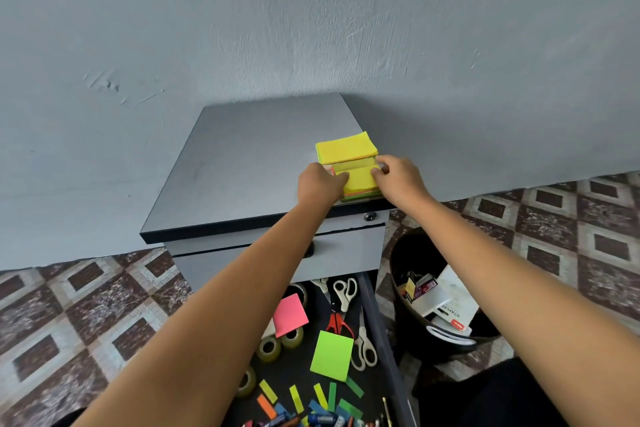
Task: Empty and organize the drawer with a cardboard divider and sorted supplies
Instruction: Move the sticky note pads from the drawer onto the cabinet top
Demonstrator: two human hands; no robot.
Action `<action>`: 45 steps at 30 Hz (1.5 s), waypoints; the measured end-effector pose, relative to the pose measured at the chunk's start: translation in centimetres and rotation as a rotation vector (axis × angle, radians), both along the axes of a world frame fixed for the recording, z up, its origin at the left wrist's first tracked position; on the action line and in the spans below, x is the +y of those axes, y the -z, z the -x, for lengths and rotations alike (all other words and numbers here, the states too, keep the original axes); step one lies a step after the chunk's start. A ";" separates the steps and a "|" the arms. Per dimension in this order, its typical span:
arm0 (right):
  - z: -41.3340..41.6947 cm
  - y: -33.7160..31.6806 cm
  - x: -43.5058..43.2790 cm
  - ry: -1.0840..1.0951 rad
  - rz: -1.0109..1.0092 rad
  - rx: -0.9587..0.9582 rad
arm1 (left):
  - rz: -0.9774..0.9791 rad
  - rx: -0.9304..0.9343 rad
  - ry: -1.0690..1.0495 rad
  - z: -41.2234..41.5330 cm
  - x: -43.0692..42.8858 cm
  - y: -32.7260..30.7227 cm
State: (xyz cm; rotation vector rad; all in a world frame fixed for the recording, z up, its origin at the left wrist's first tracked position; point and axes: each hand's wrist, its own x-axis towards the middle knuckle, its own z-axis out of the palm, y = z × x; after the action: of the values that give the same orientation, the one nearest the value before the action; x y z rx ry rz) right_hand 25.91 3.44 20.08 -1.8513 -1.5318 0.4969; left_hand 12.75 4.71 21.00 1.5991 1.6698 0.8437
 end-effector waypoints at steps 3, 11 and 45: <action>-0.4 0.5 -0.6 0.008 -0.076 0.075 | -0.090 -0.065 -0.004 0.8 -0.9 0.6; -2.3 1.4 -2.7 -0.161 -0.076 0.069 | -0.260 0.099 0.235 1.9 -2.9 2.8; 2.1 7.8 -9.8 0.143 -0.319 0.458 | -0.357 -0.261 0.013 5.9 -9.8 6.9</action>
State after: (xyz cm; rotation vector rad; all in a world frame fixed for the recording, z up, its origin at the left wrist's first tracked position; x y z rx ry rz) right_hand 23.85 -6.34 12.28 -1.4633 -1.0920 0.5305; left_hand 6.86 -5.12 14.12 1.6410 1.3778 1.3412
